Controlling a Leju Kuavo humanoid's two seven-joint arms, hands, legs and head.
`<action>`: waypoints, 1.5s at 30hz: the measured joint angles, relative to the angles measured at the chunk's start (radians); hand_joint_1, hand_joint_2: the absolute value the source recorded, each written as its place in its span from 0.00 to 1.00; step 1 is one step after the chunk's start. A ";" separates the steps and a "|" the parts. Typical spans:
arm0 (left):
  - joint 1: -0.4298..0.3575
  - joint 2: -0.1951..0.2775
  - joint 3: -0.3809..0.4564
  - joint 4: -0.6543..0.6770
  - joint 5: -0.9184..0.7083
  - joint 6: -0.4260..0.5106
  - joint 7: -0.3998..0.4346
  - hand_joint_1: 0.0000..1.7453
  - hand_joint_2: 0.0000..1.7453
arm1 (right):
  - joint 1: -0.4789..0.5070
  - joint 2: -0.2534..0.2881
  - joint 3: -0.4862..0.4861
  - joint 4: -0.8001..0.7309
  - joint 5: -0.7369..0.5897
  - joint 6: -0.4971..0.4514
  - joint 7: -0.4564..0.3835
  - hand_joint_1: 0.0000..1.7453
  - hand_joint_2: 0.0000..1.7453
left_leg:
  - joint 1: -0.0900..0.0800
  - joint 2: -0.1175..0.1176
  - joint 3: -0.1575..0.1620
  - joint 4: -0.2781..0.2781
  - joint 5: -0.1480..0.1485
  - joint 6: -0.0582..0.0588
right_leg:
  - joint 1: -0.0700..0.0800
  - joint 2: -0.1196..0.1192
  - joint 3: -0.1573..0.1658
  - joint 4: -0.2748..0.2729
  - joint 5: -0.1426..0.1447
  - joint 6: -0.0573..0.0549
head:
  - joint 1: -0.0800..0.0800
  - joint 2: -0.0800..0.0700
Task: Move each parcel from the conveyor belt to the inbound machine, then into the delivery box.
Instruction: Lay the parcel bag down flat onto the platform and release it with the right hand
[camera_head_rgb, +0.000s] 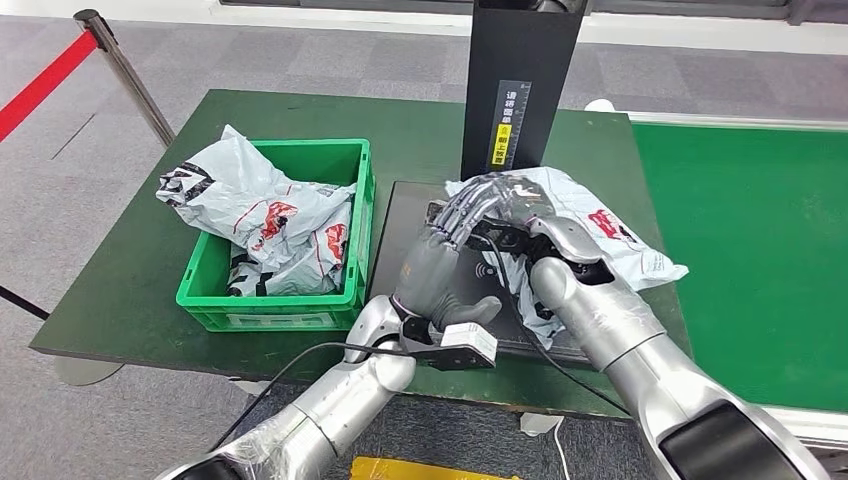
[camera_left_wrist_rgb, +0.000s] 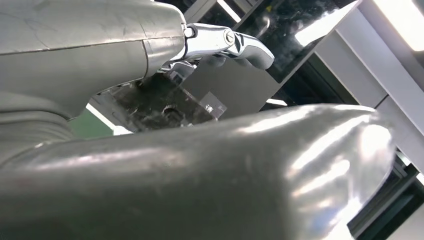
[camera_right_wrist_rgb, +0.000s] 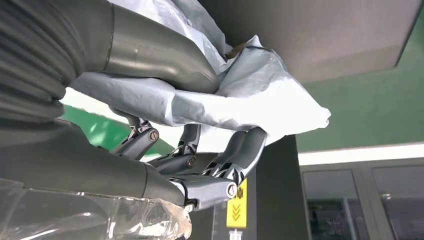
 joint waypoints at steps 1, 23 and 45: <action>-0.003 -0.001 0.005 0.009 0.007 -0.003 -0.004 0.00 0.00 | 0.003 0.000 0.001 0.000 -0.003 0.000 0.000 1.00 1.00 | 0.000 0.000 0.000 0.000 0.000 0.000 | 0.000 0.000 0.000 0.000 0.000 0.000 | 0.000 0.000; -0.025 -0.009 0.020 0.121 0.021 -0.007 -0.036 0.00 0.00 | 0.024 -0.018 0.021 0.017 -0.018 0.033 -0.012 1.00 1.00 | 0.000 -0.005 -0.001 0.000 0.001 0.000 | 0.000 -0.005 0.001 0.000 0.000 0.000 | 0.000 0.000; -0.117 -0.013 0.021 0.255 -0.016 0.032 0.065 0.00 0.00 | 0.038 -0.069 0.106 -0.011 -0.071 0.056 -0.057 1.00 1.00 | 0.000 -0.004 -0.001 0.000 0.002 0.000 | 0.000 -0.004 0.000 0.000 0.000 0.000 | 0.000 0.000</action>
